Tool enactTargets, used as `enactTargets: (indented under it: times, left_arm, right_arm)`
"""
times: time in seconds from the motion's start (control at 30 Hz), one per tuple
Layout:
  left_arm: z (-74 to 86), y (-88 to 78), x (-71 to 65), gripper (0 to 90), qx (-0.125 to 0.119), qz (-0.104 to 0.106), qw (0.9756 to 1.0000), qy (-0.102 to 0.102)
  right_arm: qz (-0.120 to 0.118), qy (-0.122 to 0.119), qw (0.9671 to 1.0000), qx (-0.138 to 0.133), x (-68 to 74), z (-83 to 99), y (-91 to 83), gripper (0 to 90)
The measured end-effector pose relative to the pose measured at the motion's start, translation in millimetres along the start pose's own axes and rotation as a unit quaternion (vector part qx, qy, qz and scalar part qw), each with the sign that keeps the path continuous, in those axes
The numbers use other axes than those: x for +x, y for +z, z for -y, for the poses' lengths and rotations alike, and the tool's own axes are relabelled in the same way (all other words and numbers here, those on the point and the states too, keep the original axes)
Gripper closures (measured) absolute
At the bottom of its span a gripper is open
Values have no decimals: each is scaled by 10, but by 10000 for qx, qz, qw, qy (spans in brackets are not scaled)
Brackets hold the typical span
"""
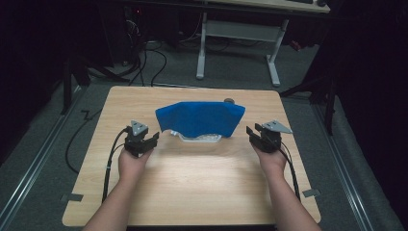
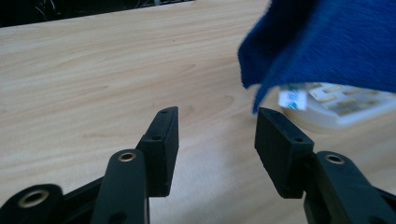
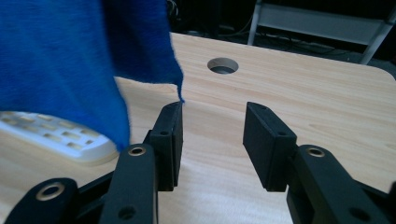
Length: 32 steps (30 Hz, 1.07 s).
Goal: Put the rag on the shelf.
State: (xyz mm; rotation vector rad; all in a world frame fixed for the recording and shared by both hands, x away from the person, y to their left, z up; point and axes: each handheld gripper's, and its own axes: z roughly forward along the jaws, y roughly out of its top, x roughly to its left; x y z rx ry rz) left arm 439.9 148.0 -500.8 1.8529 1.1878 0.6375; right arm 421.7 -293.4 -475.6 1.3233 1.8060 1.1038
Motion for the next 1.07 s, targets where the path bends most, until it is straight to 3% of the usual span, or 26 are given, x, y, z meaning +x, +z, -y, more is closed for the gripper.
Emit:
enactTargets:
  times: [0.07,0.17,0.43,0.53,0.57,0.6,0.7,0.77,0.93,0.97,1.07]
  left_arm:
    - [53,-75,-32,498,-21,43,10000,-26]
    - [133,-209,-82,478,-51,131,9999,-22]
    - [353,-559,-285,454,-187,382,9989,171]
    - [454,-671,-394,447,-185,604,9979,131]
    - [561,-746,-537,441,-116,825,9964,135]
    - [561,-746,-537,435,-116,825,9964,135]
    - [690,-859,-823,418,45,1119,9926,462]
    - [738,-897,-1042,412,76,1260,9884,847]
    - [711,-838,-1099,408,112,1356,9870,852]
    - [716,-821,-1094,407,129,1364,9871,828]
    - [721,-816,-1074,408,138,1338,9877,802]
  right_arm:
    - [45,-48,9999,115,33,38,-77,558]
    - [42,-190,9998,-86,91,114,-215,546]
    - [-129,-245,9996,-44,302,353,-554,464]
    - [-152,-382,9991,-33,401,441,-665,446]
    - [-210,-464,9987,-51,485,541,-772,441]
    - [-210,-464,9987,-51,485,541,-772,441]
    - [-403,-446,9982,83,597,691,-899,436]
    - [-584,-586,9964,166,750,832,-1027,445]
    - [-586,-662,9960,117,811,829,-1023,441]
    - [-576,-566,9966,166,792,828,-994,440]
    - [-580,-584,9964,190,784,844,-983,440]
